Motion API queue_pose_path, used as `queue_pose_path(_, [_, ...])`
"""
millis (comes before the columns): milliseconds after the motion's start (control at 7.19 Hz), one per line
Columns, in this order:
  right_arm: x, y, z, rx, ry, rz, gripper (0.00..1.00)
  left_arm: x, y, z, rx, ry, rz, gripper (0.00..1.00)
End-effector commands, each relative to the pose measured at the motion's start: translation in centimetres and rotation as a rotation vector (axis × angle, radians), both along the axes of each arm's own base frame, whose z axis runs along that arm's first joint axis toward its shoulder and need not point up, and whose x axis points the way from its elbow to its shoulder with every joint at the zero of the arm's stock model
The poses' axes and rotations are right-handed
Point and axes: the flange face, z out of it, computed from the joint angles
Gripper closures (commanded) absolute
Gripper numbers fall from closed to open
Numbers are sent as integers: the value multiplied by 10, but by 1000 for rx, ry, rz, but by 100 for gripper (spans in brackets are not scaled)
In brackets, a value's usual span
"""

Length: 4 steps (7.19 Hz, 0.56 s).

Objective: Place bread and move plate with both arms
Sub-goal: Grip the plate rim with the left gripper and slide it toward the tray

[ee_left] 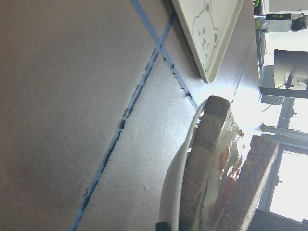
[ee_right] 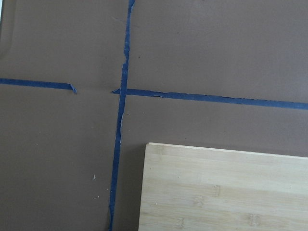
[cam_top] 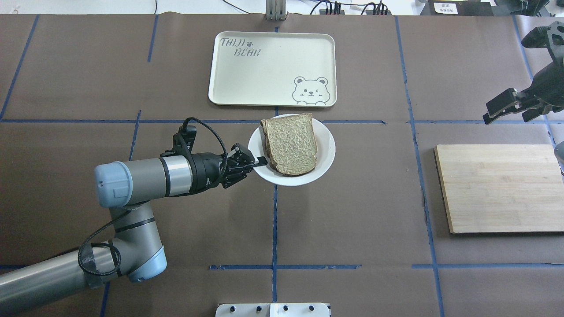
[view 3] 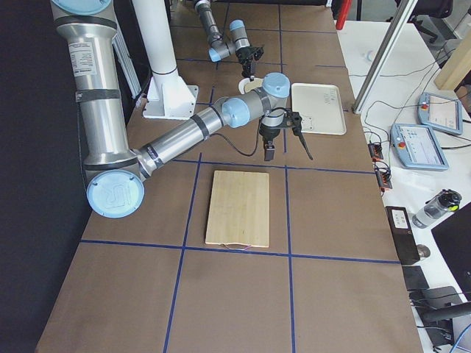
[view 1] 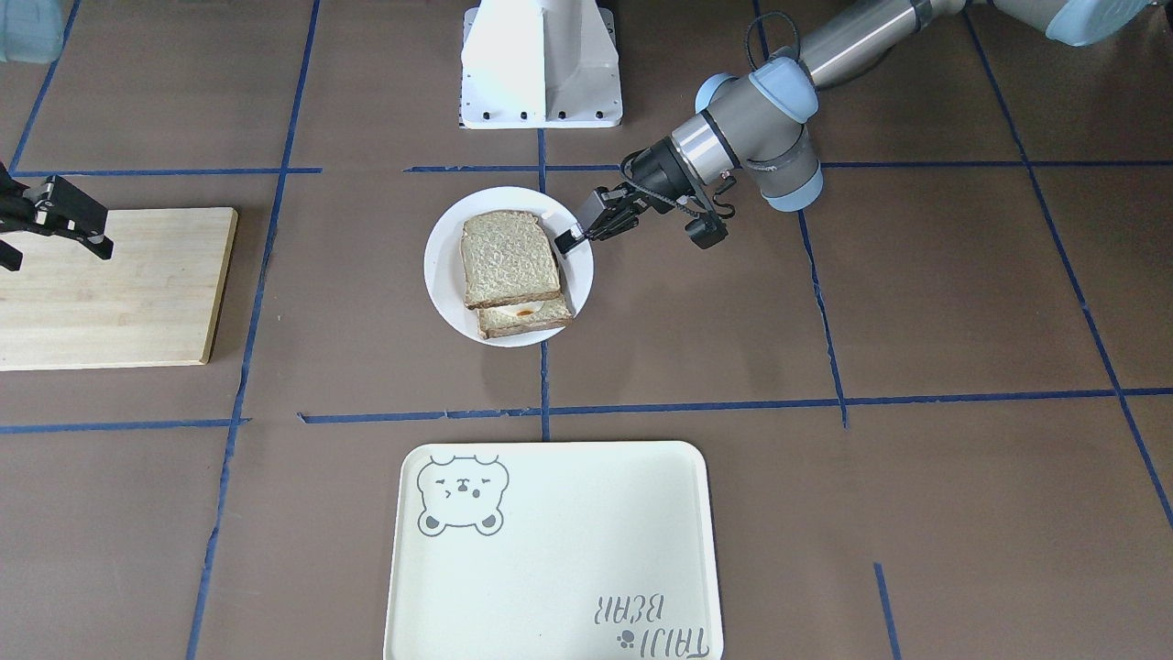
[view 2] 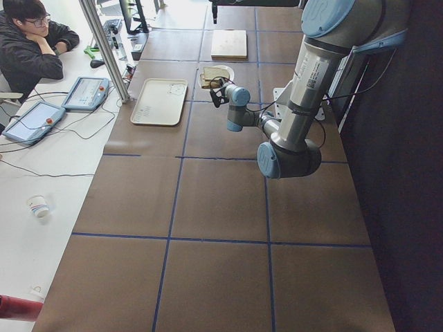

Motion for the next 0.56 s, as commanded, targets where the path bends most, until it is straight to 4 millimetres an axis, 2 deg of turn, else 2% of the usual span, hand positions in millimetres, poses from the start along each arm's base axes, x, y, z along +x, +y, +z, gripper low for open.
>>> queue_pose_path(0, [43, 10, 39, 43, 23, -42, 0, 12, -74, -11, -40, -50, -100, 100])
queue_pose_path(139, [70, 19, 55, 27, 4, -30, 0, 28, -121, -20, -77, -111, -143, 100])
queue_pose_path(278, [75, 21, 63, 5, 8, -14, 0, 36, -167, -29, -130, -192, -184, 100])
queue_pose_path(417, [81, 16, 70, -12, 9, 0, 0, 32, -205, -24, -178, -237, -224, 100])
